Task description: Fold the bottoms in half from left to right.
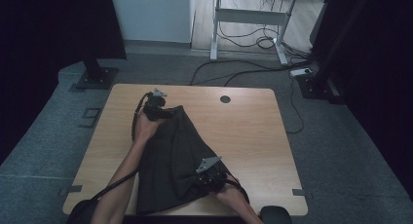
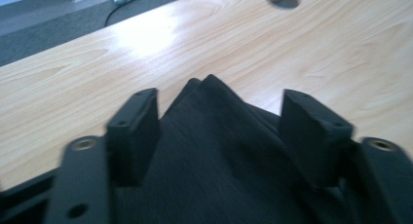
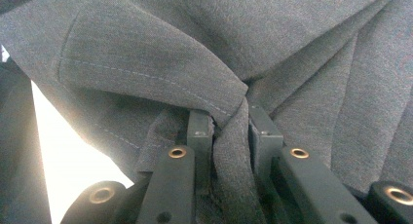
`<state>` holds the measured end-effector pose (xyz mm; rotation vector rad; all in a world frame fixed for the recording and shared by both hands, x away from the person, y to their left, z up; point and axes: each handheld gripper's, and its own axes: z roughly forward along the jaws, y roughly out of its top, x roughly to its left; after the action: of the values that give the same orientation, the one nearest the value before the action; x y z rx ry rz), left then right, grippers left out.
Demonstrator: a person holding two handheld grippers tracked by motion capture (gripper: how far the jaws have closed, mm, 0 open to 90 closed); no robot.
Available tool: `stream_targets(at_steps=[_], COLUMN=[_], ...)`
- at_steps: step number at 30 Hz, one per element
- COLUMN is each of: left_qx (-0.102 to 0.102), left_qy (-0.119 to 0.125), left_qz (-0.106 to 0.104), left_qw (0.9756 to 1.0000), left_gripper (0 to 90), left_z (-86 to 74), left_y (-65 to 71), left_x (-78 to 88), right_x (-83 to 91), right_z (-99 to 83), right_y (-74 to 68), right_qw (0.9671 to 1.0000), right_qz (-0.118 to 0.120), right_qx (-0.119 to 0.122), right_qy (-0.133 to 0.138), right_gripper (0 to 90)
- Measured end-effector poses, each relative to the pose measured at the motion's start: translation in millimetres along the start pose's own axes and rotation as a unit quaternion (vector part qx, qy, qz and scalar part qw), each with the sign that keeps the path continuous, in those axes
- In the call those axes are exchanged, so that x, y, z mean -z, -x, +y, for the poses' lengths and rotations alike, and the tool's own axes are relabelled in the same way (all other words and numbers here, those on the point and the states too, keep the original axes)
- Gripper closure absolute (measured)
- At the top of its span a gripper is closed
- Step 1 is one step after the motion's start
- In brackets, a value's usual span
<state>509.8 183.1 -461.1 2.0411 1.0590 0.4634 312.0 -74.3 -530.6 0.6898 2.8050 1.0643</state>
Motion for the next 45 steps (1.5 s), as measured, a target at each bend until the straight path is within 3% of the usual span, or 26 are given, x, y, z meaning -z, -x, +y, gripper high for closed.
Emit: stream_targets(at_steps=[3, 6, 9, 10, 14, 18, 21, 25, 32, 36, 40, 45], left_qx=[0.004, -0.009, -0.001, 0.000, -0.002, -0.009, -0.019, -0.049, -0.034, -0.034, -0.034, -0.034], left_qy=[-0.002, -0.014, -0.017, -0.021, -0.044, -0.070, -0.080, -0.095, -0.068, -0.058, -0.058, -0.058], left_qz=[-0.023, -0.024, -0.035, -0.030, -0.021, -0.010, 0.000, 0.021, 0.010, 0.010, 0.010, 0.010], left_qw=[0.9997, 0.9996, 0.9992, 0.9993, 0.9988, 0.9975, 0.9966, 0.9940, 0.9971, 0.9977, 0.9977, 0.9977], left_gripper=[18.4, 14.1, 11.5, 9.4, 5.5, 3.8, 3.9, 3.7, 1.1, 0.0, 0.0, 0.0], left_z=[-14.2, -37.0, -61.0, -71.3, -100.3, -122.6, -126.5, -133.0, -140.7, -143.1, -143.1, -143.3], left_y=[6.2, 14.9, 21.2, 23.6, 31.8, 37.1, 38.6, 42.9, 39.2, 39.1, 39.1, 39.1], left_x=[20.6, 39.2, 51.8, 56.3, 61.6, 55.2, 50.3, 41.1, 38.8, 38.1, 38.3, 38.4], right_x=[0.3, 0.0, 0.1, 0.2, 0.5, 0.8, 2.2, 9.9, 46.7, 60.5, 49.6, 5.7], right_z=[-0.7, -0.5, -0.4, -0.6, -1.7, -3.3, -5.2, -9.8, -14.3, 2.9, 34.1, 81.6], right_y=[-0.1, -0.3, -0.9, -1.1, -1.4, -1.1, -1.7, -5.3, -3.1, 5.6, 10.9, 10.4], right_qw=[1.0000, 1.0000, 1.0000, 1.0000, 1.0000, 0.9999, 0.9999, 0.9998, 0.9991, 0.9977, 0.9963, 0.9962], right_qz=[0.000, -0.002, -0.004, -0.005, -0.008, -0.006, -0.008, -0.011, -0.009, -0.022, -0.027, -0.042], right_qx=[0.000, 0.001, 0.003, 0.003, 0.004, 0.001, -0.002, -0.008, -0.021, -0.026, -0.027, -0.037], right_qy=[0.002, 0.002, 0.001, 0.002, 0.005, 0.009, 0.011, 0.015, 0.036, 0.058, 0.076, 0.066], right_gripper=[74.5, 74.4, 73.8, 73.5, 71.7, 66.8, 57.1, 39.1, 28.3, 24.2, 19.2, 15.2])
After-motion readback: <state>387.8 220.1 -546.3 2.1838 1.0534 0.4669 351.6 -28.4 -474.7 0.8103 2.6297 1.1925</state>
